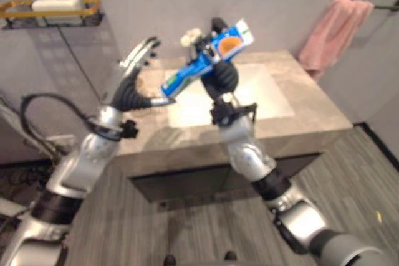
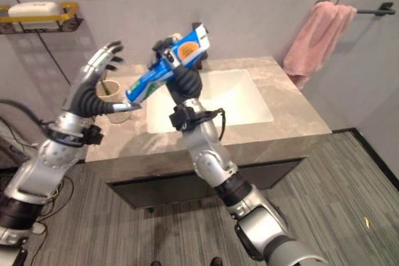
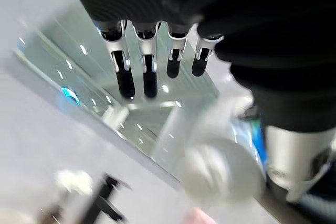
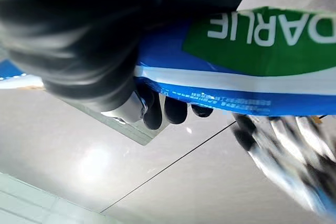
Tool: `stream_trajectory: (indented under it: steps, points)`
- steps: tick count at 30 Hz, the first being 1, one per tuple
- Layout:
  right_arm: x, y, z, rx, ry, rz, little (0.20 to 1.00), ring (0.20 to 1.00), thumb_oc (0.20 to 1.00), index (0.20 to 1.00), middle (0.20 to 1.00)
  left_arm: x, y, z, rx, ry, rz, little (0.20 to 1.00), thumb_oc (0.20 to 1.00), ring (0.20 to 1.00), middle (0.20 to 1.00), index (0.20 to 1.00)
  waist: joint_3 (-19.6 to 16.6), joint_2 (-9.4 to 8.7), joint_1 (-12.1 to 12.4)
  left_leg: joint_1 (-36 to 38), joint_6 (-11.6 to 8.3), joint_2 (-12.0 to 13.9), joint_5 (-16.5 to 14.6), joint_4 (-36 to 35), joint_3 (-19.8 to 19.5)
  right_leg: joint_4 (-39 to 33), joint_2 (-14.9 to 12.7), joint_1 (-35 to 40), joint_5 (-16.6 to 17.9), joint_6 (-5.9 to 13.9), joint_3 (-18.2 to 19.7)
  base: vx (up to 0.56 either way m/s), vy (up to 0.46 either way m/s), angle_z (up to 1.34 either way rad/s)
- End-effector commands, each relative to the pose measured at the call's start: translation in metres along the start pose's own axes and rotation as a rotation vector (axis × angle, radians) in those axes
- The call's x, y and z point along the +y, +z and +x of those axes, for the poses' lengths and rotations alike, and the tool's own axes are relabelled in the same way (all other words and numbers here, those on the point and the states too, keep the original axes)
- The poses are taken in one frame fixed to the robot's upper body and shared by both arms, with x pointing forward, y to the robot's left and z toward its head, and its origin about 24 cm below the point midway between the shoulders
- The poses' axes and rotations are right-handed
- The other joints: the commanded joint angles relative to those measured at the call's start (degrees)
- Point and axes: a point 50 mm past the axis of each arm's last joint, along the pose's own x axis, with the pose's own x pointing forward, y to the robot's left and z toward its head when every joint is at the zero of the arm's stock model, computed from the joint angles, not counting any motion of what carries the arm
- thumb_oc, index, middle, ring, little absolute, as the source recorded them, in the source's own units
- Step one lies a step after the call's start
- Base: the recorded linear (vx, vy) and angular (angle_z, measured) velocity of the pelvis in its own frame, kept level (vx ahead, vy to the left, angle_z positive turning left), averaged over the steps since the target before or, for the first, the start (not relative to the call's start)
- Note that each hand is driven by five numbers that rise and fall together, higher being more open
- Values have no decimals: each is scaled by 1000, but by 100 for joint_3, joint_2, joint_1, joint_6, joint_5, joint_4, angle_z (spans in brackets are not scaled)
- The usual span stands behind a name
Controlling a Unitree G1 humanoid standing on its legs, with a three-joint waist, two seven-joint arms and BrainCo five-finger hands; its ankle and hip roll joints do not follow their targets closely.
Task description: Put brush and paste in cup on sink, flatten towel.
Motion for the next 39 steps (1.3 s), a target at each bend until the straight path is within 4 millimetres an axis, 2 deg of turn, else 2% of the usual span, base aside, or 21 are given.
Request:
stream_trajectory:
  steps: [1, 2, 4, 5, 8, 9, 10, 11, 13, 15, 16, 17, 18, 20, 22, 23, 24, 26, 27, 32, 39]
  points:
    - [29, 42, 15, -225, 133, -20, 200, 200, 200, 200, 200, 36, 17, 11, -138, 71, 157, 1000, 1000, 1000, 1000, 1000, 42, -223, 293, -47, 112, 42, -310, 69, -137, 28, -587, 463, -369, 523, -391, 21, -18, 40]
    - [24, 53, 14, -267, 120, -69, 200, 200, 200, 200, 200, 52, 14, -1, -123, 99, 219, 1000, 1000, 1000, 1000, 1000, 93, -211, 489, -91, 75, 36, -291, 69, -292, 28, -584, 551, -409, 517, -563, 22, -20, 40]
    - [22, 56, 13, -282, 114, -89, 200, 200, 200, 200, 200, 60, 15, -7, -119, 116, 260, 1000, 1000, 1000, 1000, 1000, 98, -208, 524, -147, 72, 4, -249, 69, -418, 28, -598, 576, -416, 511, -675, 14, -20, 48]
    - [16, 65, 11, -323, 95, -101, 200, 200, 200, 200, 200, 70, 10, -25, -72, 225, 234, 1000, 1000, 1000, 1000, 1000, 155, -239, 752, -237, 44, -29, -210, 69, -642, 28, -595, 642, -460, 503, -876, 10, -33, 56]
    - [8, 72, 7, -350, 64, -130, 200, 200, 200, 200, 200, 74, -2, -47, 26, 282, 176, 1000, 1000, 1000, 1000, 1000, 178, -236, 848, -291, 3, -44, -208, 69, -893, 28, -551, 750, -561, 510, -1007, 65, -41, 75]
    - [1, 81, 4, -371, 46, -187, 200, 200, 200, 200, 200, 74, -21, -72, 180, 305, 154, 1000, 1000, 1000, 1000, 1000, 207, -278, 1091, -345, -9, -79, -205, 69, -1049, 28, -540, 814, -612, 510, -1148, 113, -40, 75]
    - [1, 80, 4, -367, 45, -187, 200, 200, 200, 200, 200, 74, -21, -73, 183, 305, 153, 1000, 1000, 1000, 1000, 1000, 192, -268, 1061, -347, -9, -83, -203, 69, -1064, 28, -541, 821, -616, 512, -1165, 85, -3, 40]
    - [-4, 91, 3, -397, 28, -256, 200, 200, 200, 200, 200, 74, -31, -94, 284, 297, 118, 1000, 1000, 1000, 1000, 1000, 198, -288, 1199, -400, 2, -117, -181, 69, -1194, 28, -548, 863, -640, 510, -1290, 50, 9, 33]
    - [-13, 102, 2, -427, -18, -325, 200, 200, 200, 200, 200, 68, -50, -123, 453, 298, 44, 1000, 1000, 1000, 1000, 1000, 229, -318, 1365, -456, 13, -168, -164, 69, -1320, 28, -550, 896, -655, 512, -1398, 45, 13, 43]
    - [-16, 105, 2, -435, -34, -335, 200, 200, 200, 200, 200, 66, -59, -135, 527, 294, 25, 1000, 1000, 1000, 1000, 1000, 230, -327, 1402, -480, 17, -185, -150, 69, -1381, 28, -552, 906, -658, 519, -1462, 38, 17, 39]
    - [-19, 111, 2, -446, -50, -374, 200, 200, 200, 200, 200, 55, -82, -170, 728, 252, -10, 1000, 1000, 1000, 1000, 1000, 254, -352, 1514, -518, 28, -213, -139, 69, -1450, 28, -555, 929, -670, 527, -1538, 49, 21, 33]
    - [-20, 112, 2, -448, -52, -376, 200, 200, 200, 200, 200, 54, -83, -169, 725, 252, -13, 1000, 1000, 1000, 1000, 1000, 253, -353, 1514, -523, 29, -216, -137, 69, -1461, 28, -556, 930, -671, 529, -1550, 70, 33, 26]
    - [-21, 115, 4, -453, -56, -400, 200, 200, 200, 200, 200, 45, -99, -201, 898, 199, -1, 1000, 1000, 1000, 1000, 1000, 261, -378, 1586, -533, 42, -240, -144, 69, -1494, 28, -562, 942, -668, 539, -1585, 58, 31, 26]
    - [-21, 118, 5, -460, -58, -428, 200, 200, 200, 200, 200, 38, -104, -215, 956, 139, 11, 1000, 1000, 1000, 1000, 1000, 274, -396, 1636, -539, 50, -255, -151, 69, -1501, 28, -565, 944, -672, 548, -1592, 47, 27, 17]
    - [-23, 124, 8, -473, -72, -469, 200, 200, 200, 200, 200, 18, -114, -257, 1156, 51, -13, 1000, 1000, 1000, 1000, 1000, 294, -437, 1712, -559, 67, -268, -149, 69, -1513, 28, -565, 942, -677, 566, -1606, 45, 24, 9]
    - [-23, 124, 8, -474, -73, -471, 200, 200, 200, 200, 200, 17, -115, -257, 1154, 51, -15, 1000, 1000, 1000, 1000, 1000, 294, -434, 1722, -562, 68, -269, -150, 69, -1513, 28, -566, 939, -677, 566, -1607, 62, 31, 5]
    - [-24, 126, 10, -475, -81, -497, 200, 200, 200, 200, 200, -1, -118, -282, 1269, -46, -23, 1000, 1000, 1000, 1000, 1000, 310, -457, 1734, -567, 75, -277, -147, 69, -1521, 28, -563, 946, -678, 579, -1617, 43, 26, 4]
    - [-23, 128, 12, -480, -82, -534, 200, 200, 200, 200, 200, -15, -118, -306, 1379, -93, -42, 1000, 1000, 1000, 1000, 1000, 327, -472, 1737, -582, 90, -286, -144, 69, -1526, 28, -561, 939, -682, 584, -1618, 28, 19, 1]
    - [-23, 129, 12, -480, -82, -537, 200, 200, 200, 200, 200, -16, -118, -305, 1378, -92, -45, 1000, 1000, 1000, 1000, 1000, 330, -464, 1741, -586, 91, -287, -143, 69, -1528, 28, -561, 936, -682, 585, -1619, 39, 25, 1]
    - [-25, 130, 16, -462, -95, -660, 200, 200, 200, 200, 200, -44, -109, -351, 1586, -195, -72, 1000, 1000, 1000, 1000, 1000, 382, -511, 1679, -593, 141, -291, -172, 69, -1485, 28, -557, 887, -676, 607, -1561, 31, 28, -1]
    - [-25, 132, 25, -453, -112, -758, 200, 200, 200, 200, 200, -56, -103, -364, 1637, -251, -78, 1000, 1000, 1000, 1000, 1000, 455, -522, 1650, -640, 168, -297, -170, 69, -1419, 28, -571, 788, -641, 635, -1488, 22, 28, -8]
